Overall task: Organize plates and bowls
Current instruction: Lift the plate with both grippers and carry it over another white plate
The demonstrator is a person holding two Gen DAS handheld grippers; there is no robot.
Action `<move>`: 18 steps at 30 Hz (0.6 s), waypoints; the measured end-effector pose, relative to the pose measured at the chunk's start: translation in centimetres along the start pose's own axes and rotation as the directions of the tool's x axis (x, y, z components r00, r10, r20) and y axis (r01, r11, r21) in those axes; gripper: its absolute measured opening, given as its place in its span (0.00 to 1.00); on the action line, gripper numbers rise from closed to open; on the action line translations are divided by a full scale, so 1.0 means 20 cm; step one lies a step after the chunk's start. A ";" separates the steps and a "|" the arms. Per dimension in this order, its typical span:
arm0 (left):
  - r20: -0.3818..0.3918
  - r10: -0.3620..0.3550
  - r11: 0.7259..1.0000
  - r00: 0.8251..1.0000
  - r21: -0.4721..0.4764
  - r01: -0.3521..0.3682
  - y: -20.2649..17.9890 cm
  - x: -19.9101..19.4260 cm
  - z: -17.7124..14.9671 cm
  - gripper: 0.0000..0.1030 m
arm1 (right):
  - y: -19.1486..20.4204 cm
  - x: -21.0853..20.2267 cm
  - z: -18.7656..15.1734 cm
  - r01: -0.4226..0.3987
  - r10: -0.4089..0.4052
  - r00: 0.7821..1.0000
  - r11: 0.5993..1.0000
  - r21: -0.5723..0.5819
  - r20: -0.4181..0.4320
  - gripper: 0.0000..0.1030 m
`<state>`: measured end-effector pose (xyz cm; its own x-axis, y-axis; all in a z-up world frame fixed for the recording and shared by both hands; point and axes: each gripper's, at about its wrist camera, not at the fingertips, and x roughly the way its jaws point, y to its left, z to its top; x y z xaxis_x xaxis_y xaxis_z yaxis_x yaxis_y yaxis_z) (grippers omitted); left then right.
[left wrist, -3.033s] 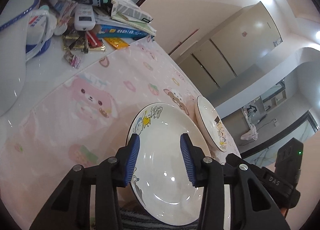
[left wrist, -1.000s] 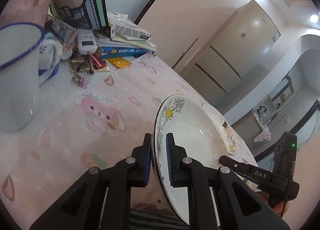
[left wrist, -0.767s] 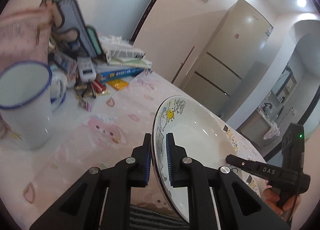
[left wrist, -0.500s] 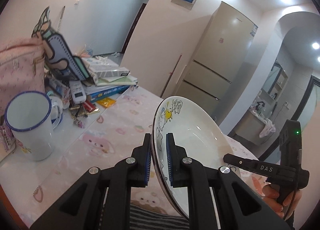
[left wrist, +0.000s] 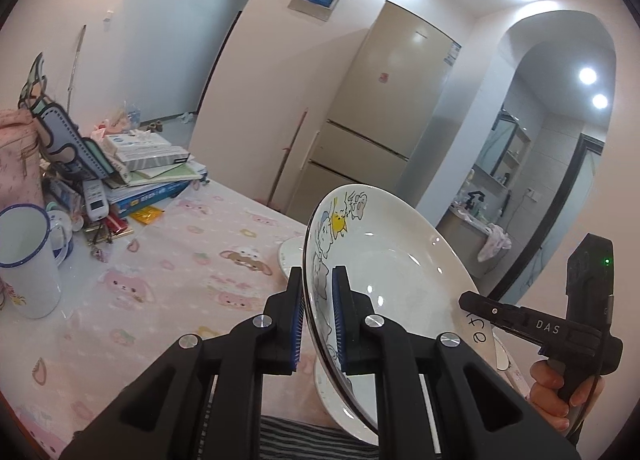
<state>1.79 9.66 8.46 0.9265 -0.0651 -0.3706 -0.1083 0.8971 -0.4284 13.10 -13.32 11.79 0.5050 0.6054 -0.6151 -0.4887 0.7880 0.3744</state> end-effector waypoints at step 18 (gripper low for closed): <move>-0.117 -0.060 0.996 0.991 0.063 0.068 -0.22 0.15 -0.18 0.13 | -0.32 -0.19 -0.18 0.027 -0.030 0.999 0.996 0.087 0.033 0.14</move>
<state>3.68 3.84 6.24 0.8828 -0.1697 -0.4381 -0.0221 0.9165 -0.3994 11.67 -21.03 9.29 0.5428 0.5850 -0.6026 -0.4115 0.8107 0.4164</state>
